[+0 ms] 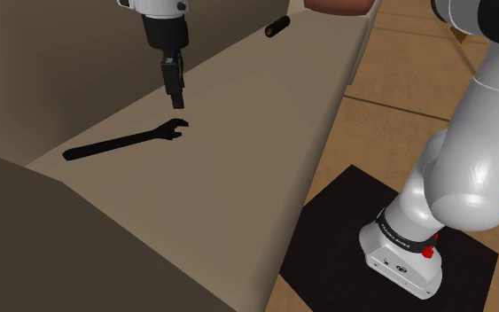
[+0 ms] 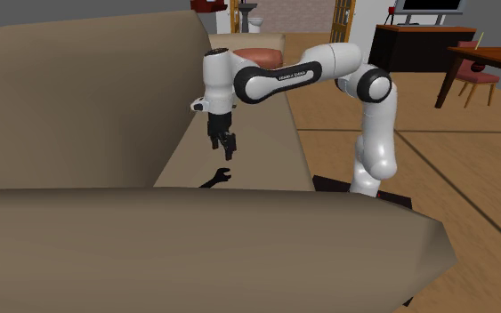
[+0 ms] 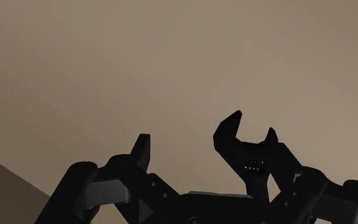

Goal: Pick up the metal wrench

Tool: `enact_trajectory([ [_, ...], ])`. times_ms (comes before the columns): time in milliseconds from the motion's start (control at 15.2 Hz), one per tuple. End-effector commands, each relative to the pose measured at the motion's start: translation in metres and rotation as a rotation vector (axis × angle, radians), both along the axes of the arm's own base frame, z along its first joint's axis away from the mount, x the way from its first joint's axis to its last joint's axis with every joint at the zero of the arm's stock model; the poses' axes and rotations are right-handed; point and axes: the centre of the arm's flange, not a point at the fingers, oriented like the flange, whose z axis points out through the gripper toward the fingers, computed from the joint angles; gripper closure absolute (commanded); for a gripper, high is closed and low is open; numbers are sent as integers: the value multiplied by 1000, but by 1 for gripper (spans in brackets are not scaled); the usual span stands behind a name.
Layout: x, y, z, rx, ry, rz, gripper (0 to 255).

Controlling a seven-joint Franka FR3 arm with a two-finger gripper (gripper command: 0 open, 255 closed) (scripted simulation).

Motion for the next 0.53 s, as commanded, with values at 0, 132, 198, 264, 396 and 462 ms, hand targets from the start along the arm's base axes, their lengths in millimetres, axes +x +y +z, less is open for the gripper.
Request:
enact_trajectory([
  [0, 2, 26, -2, 2, -1, 54, 0],
  [132, 2, 52, -5, 4, -2, 108, 0],
  [198, 2, 65, -6, 5, -3, 135, 0],
  [264, 1, 77, -7, 5, -3, 162, 0],
  [396, -1, 103, -10, 7, -4, 215, 0],
  [462, -3, 116, -11, 8, -5, 242, 0],
])
